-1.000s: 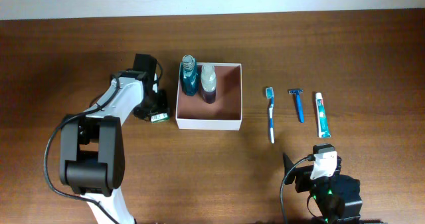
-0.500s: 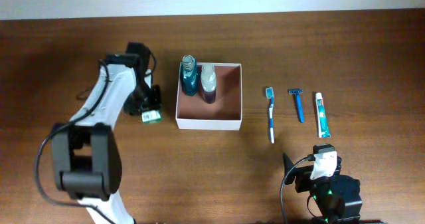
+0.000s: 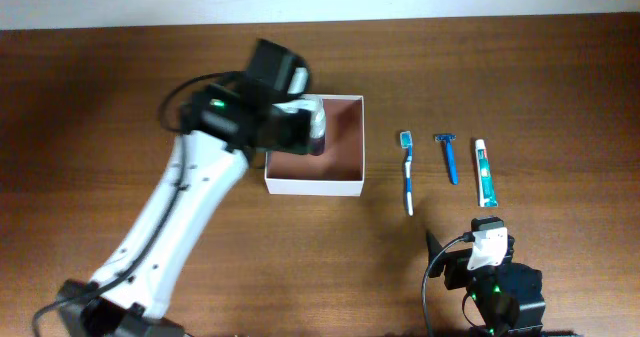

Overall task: Pack container
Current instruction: 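Drop the soap box into the box and lift the left arm away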

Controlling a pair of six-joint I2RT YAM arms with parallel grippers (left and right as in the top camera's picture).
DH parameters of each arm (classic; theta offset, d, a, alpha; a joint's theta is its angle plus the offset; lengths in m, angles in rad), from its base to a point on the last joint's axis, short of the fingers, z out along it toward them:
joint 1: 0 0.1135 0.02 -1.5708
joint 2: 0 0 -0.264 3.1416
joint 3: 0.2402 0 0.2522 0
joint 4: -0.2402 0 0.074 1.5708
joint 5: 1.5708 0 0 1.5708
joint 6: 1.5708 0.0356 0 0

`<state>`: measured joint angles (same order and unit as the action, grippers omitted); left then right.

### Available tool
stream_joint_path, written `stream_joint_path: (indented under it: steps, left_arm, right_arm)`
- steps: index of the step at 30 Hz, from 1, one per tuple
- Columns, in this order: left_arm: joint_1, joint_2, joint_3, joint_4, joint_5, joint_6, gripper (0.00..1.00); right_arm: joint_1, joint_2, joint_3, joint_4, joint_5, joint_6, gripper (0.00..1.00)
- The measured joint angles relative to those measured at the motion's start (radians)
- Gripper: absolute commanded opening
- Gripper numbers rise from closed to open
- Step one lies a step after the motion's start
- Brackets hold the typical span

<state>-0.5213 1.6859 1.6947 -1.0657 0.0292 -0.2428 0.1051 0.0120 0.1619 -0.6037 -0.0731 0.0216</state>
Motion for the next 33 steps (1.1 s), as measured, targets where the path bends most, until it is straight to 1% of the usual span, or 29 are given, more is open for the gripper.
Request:
stream_joint_path:
  steps: [5,10,11,13,14,16,17,19,20,21,25,26,27,30,33]
  left_arm:
    - [-0.087,0.126,-0.018,0.13,-0.004,-0.005,0.23]
    - [-0.1,0.285,-0.031,0.242,-0.011,-0.028,0.23]
    - [-0.1,0.311,-0.034,0.262,-0.013,-0.031,0.27]
    - [-0.099,0.35,-0.037,0.293,-0.018,-0.037,0.48]
    - [-0.098,0.36,-0.037,0.301,-0.03,-0.038,0.55]
    - [-0.099,0.36,-0.037,0.31,-0.026,-0.039,0.74]
    - [-0.098,0.36,-0.033,0.302,-0.025,-0.042,0.84]
    - [-0.098,0.36,-0.006,0.236,-0.018,-0.05,0.87]
    - [-0.097,0.36,0.009,0.206,-0.012,-0.052,0.97]
    - [-0.097,0.36,0.036,0.161,-0.005,-0.048,0.99]
    - [-0.097,0.336,0.17,-0.019,0.004,-0.054,0.99]
    - [-0.097,0.327,0.188,-0.04,0.004,-0.054,0.99]
    - [-0.093,0.298,0.231,-0.091,-0.003,-0.054,0.99]
    - [-0.082,0.212,0.304,-0.174,-0.026,-0.053,0.99]
    - [-0.06,0.11,0.338,-0.248,-0.078,-0.052,0.99]
  right_arm:
    - [0.0,0.0,0.0,0.0,0.0,0.0,0.99]
    - [0.0,0.0,0.0,0.0,0.0,0.0,0.99]
    - [0.0,0.0,0.0,0.0,0.0,0.001,0.99]
    - [0.0,0.0,0.0,0.0,0.0,0.0,0.99]
    - [0.0,0.0,0.0,0.0,0.0,0.0,0.99]
    - [0.0,0.0,0.0,0.001,0.0,0.0,0.99]
    - [0.0,0.0,0.0,0.0,0.0,0.001,0.99]
    - [0.0,0.0,0.0,0.0,0.0,0.0,0.99]
    - [0.0,0.0,0.0,0.0,0.0,0.0,0.99]
    - [0.0,0.0,0.0,0.0,0.0,0.0,0.99]
    - [0.0,0.0,0.0,0.0,0.0,0.0,0.99]
    - [0.0,0.0,0.0,0.0,0.0,0.0,0.99]
    - [0.0,0.0,0.0,0.0,0.0,0.0,0.99]
    - [0.0,0.0,0.0,0.0,0.0,0.0,0.99]
    - [0.0,0.0,0.0,0.0,0.0,0.0,0.99]
